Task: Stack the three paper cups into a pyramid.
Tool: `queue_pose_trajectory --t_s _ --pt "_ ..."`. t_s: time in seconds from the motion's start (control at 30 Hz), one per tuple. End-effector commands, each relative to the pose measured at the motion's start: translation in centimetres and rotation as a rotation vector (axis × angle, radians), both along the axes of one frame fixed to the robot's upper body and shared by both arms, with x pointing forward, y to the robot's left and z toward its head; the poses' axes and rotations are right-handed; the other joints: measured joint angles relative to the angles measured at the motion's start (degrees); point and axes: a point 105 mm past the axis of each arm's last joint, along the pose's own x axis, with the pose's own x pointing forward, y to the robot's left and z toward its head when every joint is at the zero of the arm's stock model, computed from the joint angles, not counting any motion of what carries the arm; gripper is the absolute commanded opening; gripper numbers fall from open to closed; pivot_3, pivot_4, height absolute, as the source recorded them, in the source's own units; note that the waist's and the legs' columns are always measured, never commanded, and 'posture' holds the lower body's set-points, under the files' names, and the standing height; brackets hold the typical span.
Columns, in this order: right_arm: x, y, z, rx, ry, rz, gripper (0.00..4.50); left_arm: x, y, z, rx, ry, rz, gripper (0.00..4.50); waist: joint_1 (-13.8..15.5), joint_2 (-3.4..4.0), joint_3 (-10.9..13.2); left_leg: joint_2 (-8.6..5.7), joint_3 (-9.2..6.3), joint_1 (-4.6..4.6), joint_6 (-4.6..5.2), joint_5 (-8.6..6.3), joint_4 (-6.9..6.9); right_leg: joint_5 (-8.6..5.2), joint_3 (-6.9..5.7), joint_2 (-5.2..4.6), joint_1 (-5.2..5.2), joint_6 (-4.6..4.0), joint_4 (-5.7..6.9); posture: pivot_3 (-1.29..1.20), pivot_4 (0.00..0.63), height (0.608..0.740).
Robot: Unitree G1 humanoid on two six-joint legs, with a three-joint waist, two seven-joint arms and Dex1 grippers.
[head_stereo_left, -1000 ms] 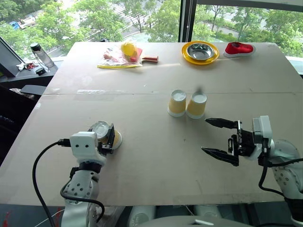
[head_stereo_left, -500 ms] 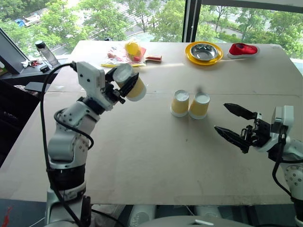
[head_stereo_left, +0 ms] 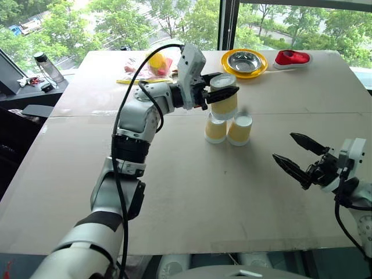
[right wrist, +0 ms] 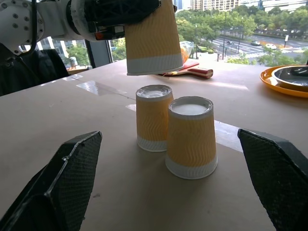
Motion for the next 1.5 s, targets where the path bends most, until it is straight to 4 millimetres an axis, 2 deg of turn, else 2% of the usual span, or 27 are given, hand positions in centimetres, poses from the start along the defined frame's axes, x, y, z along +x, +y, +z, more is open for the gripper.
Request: queue_pose_trajectory --t_s 0.03,0.27,0.47,0.6,0.9,1.03,1.23,1.5 --pt "-0.8 0.0 1.6 -0.018 -0.091 -0.007 4.50 -0.1 -1.0 1.3 0.005 -0.086 -0.027 2.35 0.3 0.00 0.0 0.00 -0.01 0.00 0.00 0.00 0.01 0.00 -0.01 0.00 0.01 0.00 -0.01 0.00 0.150 0.740" --pt "-1.4 0.2 1.9 0.013 -0.106 0.001 4.50 -0.1 -1.7 0.2 0.039 -0.087 -0.060 2.35 0.3 0.00 0.0 -0.01 0.01 -0.01 0.02 -0.01 0.02 0.00 0.01 -0.01 0.01 0.00 -0.01 0.00 0.150 0.740" --pt "-2.2 0.4 2.6 0.066 -0.141 0.045 4.50 0.6 -1.9 -0.8 0.059 -0.088 -0.036 2.35 0.3 0.00 0.0 -0.01 0.01 0.00 0.03 -0.02 0.03 0.00 0.01 -0.01 0.01 0.00 0.00 0.00 0.150 0.740" --pt "-2.7 0.0 2.3 0.060 -0.148 0.048 4.50 1.1 -1.8 -1.2 0.062 -0.088 -0.019 2.35 0.4 0.00 0.0 -0.01 0.01 0.00 0.04 -0.02 0.02 0.00 0.01 -0.01 0.01 0.00 0.00 0.00 0.150 0.740" --pt "-4.5 -1.0 2.1 0.082 -0.160 0.001 4.50 1.6 -2.3 -1.0 0.063 -0.102 -0.026 2.35 0.4 0.00 0.0 -0.02 0.00 0.00 0.06 -0.04 0.04 0.00 0.00 -0.01 0.02 0.01 0.02 0.00 0.150 0.740" --pt "-5.1 -1.2 2.2 0.085 -0.171 -0.014 4.50 1.9 -2.3 -1.8 0.107 -0.116 -0.023 2.35 0.4 0.00 0.0 -0.02 0.00 0.01 0.06 -0.04 0.04 0.00 0.00 -0.01 0.02 0.01 0.03 0.00 0.150 0.740" --pt "-5.9 -0.9 2.3 0.092 -0.195 -0.022 4.50 2.2 -2.4 -2.7 0.119 -0.113 -0.018 2.35 0.4 0.01 0.0 -0.02 0.00 0.03 0.07 -0.04 0.06 0.00 0.00 -0.01 0.04 0.01 0.05 0.00 0.150 0.740" --pt "-6.7 -0.9 2.5 0.097 -0.209 -0.026 4.50 2.1 -2.8 -2.3 0.088 -0.104 -0.035 2.35 0.5 0.01 0.0 -0.03 -0.01 0.08 0.11 -0.06 0.12 0.00 0.00 -0.01 0.11 0.01 0.07 0.00 0.150 0.740"
